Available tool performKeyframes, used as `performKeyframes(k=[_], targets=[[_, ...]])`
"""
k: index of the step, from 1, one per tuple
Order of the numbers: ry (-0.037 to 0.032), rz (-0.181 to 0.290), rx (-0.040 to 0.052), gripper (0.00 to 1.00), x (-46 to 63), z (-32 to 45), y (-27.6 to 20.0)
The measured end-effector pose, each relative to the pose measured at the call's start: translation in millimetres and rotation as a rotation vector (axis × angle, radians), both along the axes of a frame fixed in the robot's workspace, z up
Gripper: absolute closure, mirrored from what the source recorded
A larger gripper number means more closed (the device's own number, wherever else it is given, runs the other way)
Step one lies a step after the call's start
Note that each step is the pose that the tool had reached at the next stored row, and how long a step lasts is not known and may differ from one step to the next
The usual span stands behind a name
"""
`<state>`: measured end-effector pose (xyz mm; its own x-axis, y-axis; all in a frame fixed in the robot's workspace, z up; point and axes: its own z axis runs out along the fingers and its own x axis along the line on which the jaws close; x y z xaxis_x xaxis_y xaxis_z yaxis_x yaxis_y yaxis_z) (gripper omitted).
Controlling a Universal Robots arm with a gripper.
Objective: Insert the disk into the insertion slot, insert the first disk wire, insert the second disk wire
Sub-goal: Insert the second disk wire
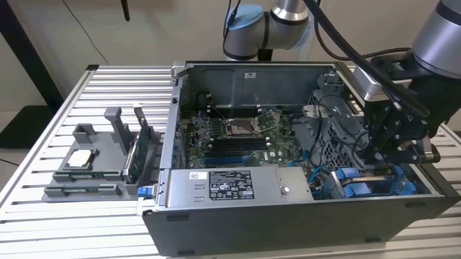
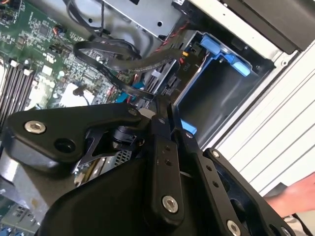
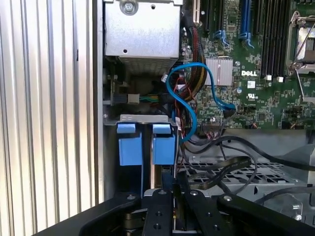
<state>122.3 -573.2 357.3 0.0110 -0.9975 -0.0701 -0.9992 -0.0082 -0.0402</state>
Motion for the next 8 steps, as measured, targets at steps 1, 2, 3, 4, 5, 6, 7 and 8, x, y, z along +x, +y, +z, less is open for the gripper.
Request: performKeyframes(k=[1, 2, 3, 4, 5, 6, 7, 8], targets=[[-0.0001, 0.003, 0.0000, 0.84, 1.3, -0.9, 0.0], [-0.0002, 0.006, -0.0001, 0.84, 2.9, -1.8, 0.0], [-0.0002, 0.008, -0.0002, 0.84, 4.5, -2.4, 0.0], [-0.0003, 0.010, -0.0002, 0.84, 6.1, -3.1, 0.0], [-0.0005, 0.012, 0.0001, 0.84, 7.5, -3.9, 0.0], [-0.0008, 0.014, 0.0002, 0.84, 8.6, -4.8, 0.0], [-0.0010, 0.014, 0.0001, 0.84, 9.0, -5.7, 0.0], [-0.0010, 0.015, 0.0001, 0.84, 9.5, -6.6, -0.1]])
